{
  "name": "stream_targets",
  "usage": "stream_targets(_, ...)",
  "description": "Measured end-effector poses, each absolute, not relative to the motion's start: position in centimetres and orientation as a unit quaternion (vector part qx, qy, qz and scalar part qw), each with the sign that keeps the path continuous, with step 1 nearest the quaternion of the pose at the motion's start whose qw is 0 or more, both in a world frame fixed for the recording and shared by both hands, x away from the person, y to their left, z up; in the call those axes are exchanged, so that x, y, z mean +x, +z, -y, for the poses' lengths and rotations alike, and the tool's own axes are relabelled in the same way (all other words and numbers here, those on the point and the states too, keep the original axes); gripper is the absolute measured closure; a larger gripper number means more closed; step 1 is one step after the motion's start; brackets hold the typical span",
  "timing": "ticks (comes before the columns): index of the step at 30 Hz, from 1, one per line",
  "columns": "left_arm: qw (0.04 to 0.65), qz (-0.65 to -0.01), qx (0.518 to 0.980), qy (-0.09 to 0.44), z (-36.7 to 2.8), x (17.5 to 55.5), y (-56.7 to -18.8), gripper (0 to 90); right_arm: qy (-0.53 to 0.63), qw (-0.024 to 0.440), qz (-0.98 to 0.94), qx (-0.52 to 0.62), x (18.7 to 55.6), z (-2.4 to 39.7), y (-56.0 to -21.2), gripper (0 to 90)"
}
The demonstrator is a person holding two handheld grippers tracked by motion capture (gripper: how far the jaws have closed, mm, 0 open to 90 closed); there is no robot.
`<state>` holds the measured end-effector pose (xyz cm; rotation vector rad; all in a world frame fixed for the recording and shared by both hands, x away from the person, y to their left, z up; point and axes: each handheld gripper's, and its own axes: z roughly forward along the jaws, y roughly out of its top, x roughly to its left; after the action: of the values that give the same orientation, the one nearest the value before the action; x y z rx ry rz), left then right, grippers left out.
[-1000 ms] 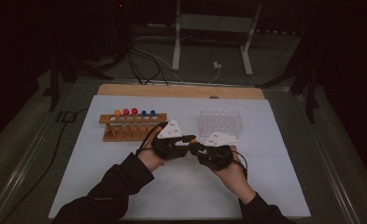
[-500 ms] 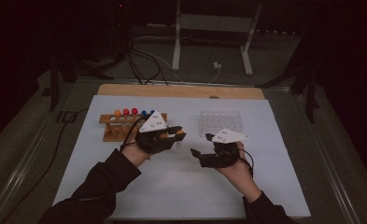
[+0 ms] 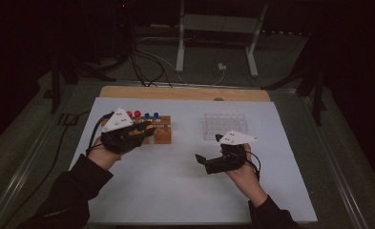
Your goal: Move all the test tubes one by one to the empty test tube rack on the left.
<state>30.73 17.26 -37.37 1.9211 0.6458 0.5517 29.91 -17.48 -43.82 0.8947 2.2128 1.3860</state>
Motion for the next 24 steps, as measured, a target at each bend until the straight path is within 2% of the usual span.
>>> stream_targets(14,0.472,-0.361,0.747,0.3,-25.4,32.3,-36.7,71.7,0.495,0.193,-0.784,0.319,29.9,17.7,-43.6,0.0)
stream_targets(24,0.476,-0.406,0.704,0.336,-26.5,36.5,-38.8,71.7,0.498,0.195,-0.781,0.322,30.0,18.0,-43.6,0.0)
